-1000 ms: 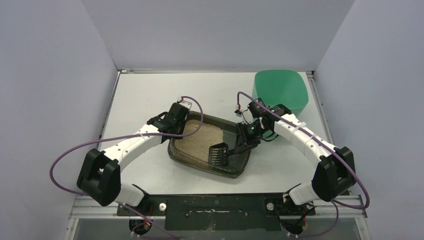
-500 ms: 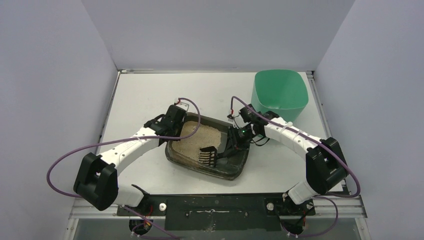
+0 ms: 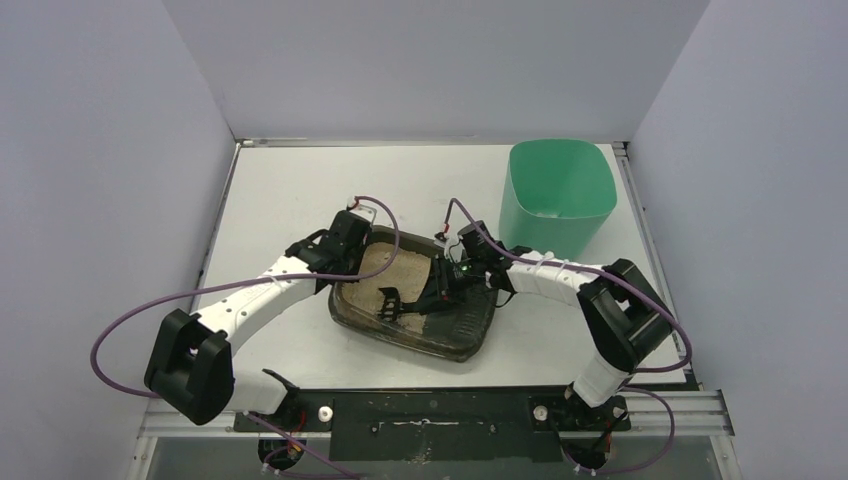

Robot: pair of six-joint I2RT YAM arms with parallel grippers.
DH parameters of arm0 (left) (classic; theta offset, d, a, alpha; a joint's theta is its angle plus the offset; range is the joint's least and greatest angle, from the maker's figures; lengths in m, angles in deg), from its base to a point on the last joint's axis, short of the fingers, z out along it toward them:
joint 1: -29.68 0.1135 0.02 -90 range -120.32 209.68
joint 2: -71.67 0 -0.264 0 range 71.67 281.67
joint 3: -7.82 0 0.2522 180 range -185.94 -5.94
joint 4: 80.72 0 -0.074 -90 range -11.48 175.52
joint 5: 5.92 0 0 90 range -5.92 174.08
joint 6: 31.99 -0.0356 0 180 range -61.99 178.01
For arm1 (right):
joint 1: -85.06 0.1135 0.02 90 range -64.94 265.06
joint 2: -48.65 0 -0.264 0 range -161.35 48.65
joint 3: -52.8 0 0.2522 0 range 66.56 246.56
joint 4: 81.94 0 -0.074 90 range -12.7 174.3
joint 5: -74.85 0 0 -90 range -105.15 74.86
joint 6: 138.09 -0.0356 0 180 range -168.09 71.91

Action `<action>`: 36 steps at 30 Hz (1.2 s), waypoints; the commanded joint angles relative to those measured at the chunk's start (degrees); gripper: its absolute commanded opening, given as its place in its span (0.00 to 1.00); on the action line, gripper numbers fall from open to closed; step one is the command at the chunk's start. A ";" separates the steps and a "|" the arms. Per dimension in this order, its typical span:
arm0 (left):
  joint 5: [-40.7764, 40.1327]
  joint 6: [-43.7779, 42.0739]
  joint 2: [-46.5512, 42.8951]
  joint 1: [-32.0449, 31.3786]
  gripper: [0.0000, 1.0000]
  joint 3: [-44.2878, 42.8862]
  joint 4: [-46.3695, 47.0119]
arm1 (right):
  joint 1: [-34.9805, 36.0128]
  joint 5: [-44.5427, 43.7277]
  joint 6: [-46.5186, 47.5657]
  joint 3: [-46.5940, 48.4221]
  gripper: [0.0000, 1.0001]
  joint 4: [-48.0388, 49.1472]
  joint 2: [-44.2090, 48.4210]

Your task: Clean the litter box

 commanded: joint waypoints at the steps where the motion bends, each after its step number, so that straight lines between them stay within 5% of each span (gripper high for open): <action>1: 5.54 3.92 -5.54 -0.84 0.00 -2.77 10.63 | 3.51 0.61 -7.33 -1.90 0.00 20.25 -4.52; 15: 6.24 4.73 -7.44 -0.84 0.00 -1.35 10.92 | 3.19 -0.44 -24.40 -8.10 0.00 53.69 -7.75; 36: -6.36 2.48 -10.41 -1.00 0.00 0.29 6.97 | -2.00 0.90 -25.48 -15.48 0.00 55.99 -1.31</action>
